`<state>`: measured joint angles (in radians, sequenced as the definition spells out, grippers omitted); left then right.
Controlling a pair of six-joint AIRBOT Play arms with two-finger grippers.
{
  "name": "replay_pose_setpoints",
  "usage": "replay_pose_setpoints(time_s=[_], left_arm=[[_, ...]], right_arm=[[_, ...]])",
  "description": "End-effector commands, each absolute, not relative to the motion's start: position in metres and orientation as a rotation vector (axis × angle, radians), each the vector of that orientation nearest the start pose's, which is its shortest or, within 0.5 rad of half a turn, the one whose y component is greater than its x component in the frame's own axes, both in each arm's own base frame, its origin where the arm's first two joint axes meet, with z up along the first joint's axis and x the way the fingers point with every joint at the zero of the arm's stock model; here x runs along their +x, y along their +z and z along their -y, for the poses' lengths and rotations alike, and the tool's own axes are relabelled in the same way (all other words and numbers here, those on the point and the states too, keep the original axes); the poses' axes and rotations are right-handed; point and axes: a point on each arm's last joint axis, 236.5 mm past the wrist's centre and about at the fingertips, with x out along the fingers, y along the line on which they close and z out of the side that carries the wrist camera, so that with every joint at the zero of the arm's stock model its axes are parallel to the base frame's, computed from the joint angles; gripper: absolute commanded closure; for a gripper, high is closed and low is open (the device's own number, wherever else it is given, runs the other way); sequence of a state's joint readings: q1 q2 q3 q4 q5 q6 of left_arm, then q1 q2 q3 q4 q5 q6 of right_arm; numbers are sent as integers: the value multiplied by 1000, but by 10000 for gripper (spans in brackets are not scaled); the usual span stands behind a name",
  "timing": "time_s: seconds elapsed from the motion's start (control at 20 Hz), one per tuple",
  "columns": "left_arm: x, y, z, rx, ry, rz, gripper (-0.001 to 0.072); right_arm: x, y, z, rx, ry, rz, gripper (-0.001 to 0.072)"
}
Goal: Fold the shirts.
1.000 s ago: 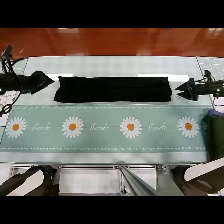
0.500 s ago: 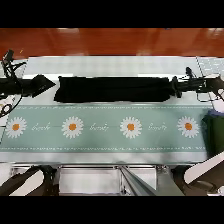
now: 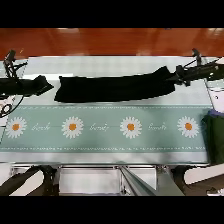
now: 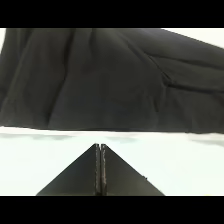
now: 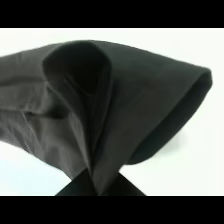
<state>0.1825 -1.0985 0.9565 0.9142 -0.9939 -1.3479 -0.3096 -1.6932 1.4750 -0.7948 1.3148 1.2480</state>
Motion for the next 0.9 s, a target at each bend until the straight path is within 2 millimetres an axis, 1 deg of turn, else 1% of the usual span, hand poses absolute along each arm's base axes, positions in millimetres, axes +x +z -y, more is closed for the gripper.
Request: replay_pose_setpoints(time_s=[0.0, 0.15, 0.25, 0.3, 0.45, 0.55, 0.65, 0.75, 0.85], left_arm=[[383, 63, 91, -497, -362, -984, 689], [388, 72, 151, -440, -455, -932, 689], [388, 74, 200, -446, -516, -938, 689], [386, 73, 227, -417, -572, -954, 689], [383, 67, 298, -345, -714, -1014, 689], [379, 56, 343, -295, -806, -1085, 689], [368, 37, 384, -264, -876, -1183, 689], [354, 15, 424, -238, -927, -1269, 689], [334, -6, 456, -215, -965, -1344, 689]], right_arm=[[433, 47, -5, 502, 335, -1198, 689], [396, 85, -13, 457, 316, -1132, 689], [373, 106, -20, 442, 307, -1081, 689], [362, 116, -23, 438, 299, -1052, 689], [332, 143, -34, 446, 279, -979, 689], [314, 160, -40, 439, 278, -941, 689], [298, 174, -46, 430, 283, -916, 689], [287, 186, -55, 435, 307, -894, 689], [280, 196, -65, 444, 340, -868, 688]])
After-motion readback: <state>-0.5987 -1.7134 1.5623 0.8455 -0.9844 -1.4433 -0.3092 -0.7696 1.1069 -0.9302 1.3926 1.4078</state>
